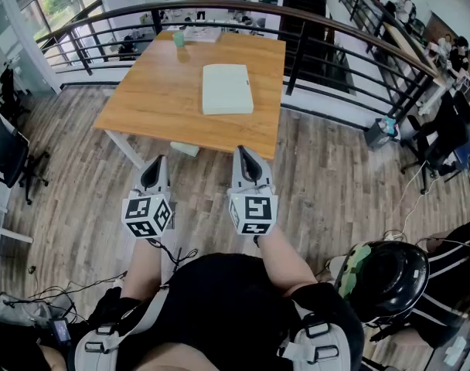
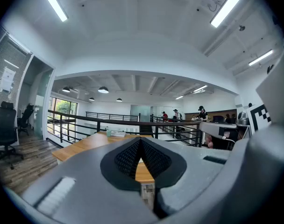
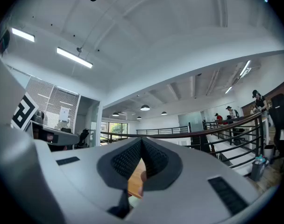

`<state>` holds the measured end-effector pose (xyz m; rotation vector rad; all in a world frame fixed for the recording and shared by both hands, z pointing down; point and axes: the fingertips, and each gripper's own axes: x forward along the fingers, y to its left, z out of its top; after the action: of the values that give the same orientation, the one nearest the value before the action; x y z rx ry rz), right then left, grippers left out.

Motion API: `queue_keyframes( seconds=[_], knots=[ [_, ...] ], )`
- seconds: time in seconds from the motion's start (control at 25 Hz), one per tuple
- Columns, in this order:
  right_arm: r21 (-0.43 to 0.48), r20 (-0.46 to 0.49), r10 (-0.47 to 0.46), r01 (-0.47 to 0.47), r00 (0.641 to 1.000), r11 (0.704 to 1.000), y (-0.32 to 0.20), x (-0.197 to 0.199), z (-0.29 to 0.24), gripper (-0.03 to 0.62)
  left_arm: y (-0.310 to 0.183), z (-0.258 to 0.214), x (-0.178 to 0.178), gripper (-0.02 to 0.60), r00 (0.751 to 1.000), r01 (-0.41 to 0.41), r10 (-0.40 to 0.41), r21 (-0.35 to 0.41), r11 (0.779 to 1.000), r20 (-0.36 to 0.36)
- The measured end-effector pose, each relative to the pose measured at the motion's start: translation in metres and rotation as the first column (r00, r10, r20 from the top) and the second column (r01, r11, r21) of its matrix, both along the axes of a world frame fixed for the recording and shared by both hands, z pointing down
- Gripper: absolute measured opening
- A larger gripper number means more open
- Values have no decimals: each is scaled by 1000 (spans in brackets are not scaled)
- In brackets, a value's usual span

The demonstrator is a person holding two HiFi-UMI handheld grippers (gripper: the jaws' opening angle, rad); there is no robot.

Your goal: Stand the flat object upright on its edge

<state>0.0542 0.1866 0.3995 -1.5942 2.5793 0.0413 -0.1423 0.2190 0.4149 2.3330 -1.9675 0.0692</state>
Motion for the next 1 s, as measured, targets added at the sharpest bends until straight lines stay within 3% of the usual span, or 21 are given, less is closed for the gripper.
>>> queue_keyframes(
  seconds=[0.36,1.0],
  knots=[
    [-6,33,17,-17,999,1000,-4,27,4,-2,-3,6,26,5,1000,-8,8,-11,1000,19],
    [-15,30,-34,35,999,999,-30,76,14,-2,-24,11,91,5,999,-2,2,-8,1000,40]
  ],
)
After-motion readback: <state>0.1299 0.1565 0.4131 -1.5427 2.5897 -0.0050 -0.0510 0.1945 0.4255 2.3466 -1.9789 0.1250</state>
